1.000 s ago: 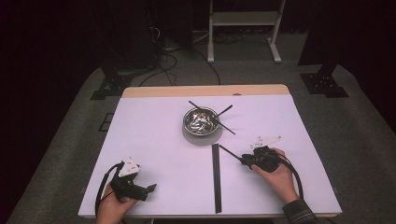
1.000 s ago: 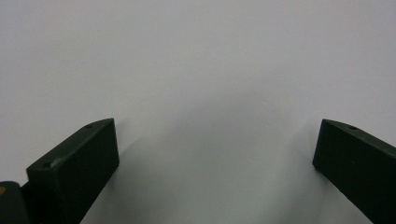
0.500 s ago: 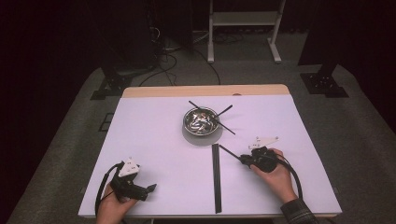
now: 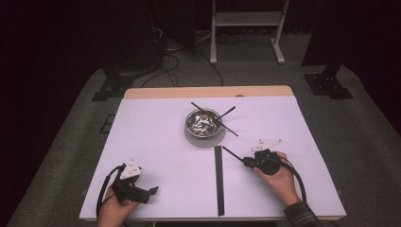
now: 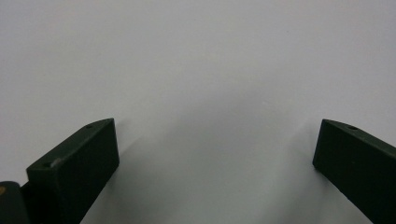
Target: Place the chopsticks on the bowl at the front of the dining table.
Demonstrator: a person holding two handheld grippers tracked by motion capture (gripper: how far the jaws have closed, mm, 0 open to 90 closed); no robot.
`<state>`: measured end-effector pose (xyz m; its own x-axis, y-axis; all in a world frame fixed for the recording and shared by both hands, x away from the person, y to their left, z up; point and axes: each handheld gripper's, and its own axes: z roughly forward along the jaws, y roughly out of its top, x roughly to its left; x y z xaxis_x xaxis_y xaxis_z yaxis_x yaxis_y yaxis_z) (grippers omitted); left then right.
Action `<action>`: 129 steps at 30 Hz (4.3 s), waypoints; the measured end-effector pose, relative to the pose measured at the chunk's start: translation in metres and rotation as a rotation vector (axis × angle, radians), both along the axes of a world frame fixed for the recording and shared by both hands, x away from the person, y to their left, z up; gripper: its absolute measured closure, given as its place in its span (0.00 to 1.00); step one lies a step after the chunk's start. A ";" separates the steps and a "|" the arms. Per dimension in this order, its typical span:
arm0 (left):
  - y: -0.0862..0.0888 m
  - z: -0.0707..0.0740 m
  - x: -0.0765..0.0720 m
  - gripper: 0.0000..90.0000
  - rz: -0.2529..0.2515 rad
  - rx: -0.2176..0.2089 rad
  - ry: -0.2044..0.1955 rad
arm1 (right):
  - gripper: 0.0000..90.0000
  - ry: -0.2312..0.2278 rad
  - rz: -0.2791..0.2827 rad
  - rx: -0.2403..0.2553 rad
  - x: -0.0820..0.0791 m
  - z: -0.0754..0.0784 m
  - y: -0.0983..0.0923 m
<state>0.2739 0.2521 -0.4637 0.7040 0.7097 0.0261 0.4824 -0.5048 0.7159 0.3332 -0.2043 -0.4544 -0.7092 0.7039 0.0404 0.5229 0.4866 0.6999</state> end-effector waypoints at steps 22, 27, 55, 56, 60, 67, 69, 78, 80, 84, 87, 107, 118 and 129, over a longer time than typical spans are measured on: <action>0.000 0.000 0.000 0.00 0.000 0.000 0.000 | 0.95 -0.021 0.002 0.023 -0.003 0.014 -0.002; 0.000 0.000 0.000 0.00 0.000 0.000 0.000 | 0.95 -0.036 0.002 0.034 -0.004 0.020 -0.002; 0.000 0.000 0.000 0.00 0.000 -0.001 0.001 | 0.95 -0.078 0.007 0.080 0.007 0.044 0.006; 0.000 0.000 0.000 0.00 0.000 -0.001 0.001 | 0.95 -0.080 0.010 0.077 0.008 0.044 0.007; 0.000 0.000 0.000 0.00 0.000 0.000 0.001 | 0.95 -0.077 0.012 0.082 0.012 0.047 0.011; 0.000 0.000 0.000 0.00 0.001 -0.002 0.000 | 0.95 -0.074 0.020 0.083 0.018 0.050 0.017; 0.000 0.000 0.000 0.00 0.001 -0.002 0.000 | 0.95 -0.079 0.026 0.082 0.020 0.052 0.019; 0.000 0.000 0.000 0.00 -0.001 0.000 0.001 | 0.95 -0.085 0.038 0.088 0.029 0.057 0.029; 0.000 0.000 0.000 0.00 0.000 -0.001 0.001 | 0.95 -0.085 0.038 0.087 0.031 0.058 0.031; 0.000 0.000 0.000 0.00 0.000 -0.001 0.001 | 0.95 -0.086 0.041 0.094 0.035 0.059 0.035; 0.000 0.000 0.000 0.00 0.000 -0.001 0.001 | 0.95 -0.082 0.043 0.094 0.039 0.060 0.038; 0.000 0.000 0.000 0.00 -0.001 -0.001 0.000 | 0.95 -0.077 0.049 0.104 0.062 0.068 0.057; 0.000 0.000 0.000 0.00 0.000 -0.001 0.001 | 0.95 -0.067 0.051 0.102 0.076 0.070 0.070; 0.000 0.000 0.000 0.00 0.000 -0.002 0.000 | 0.95 -0.053 0.057 0.094 0.092 0.068 0.085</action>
<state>0.2739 0.2522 -0.4639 0.7039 0.7098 0.0250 0.4823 -0.5035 0.7168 0.4250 -0.1188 -0.3865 -0.7505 0.6576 0.0657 0.4576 0.4455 0.7695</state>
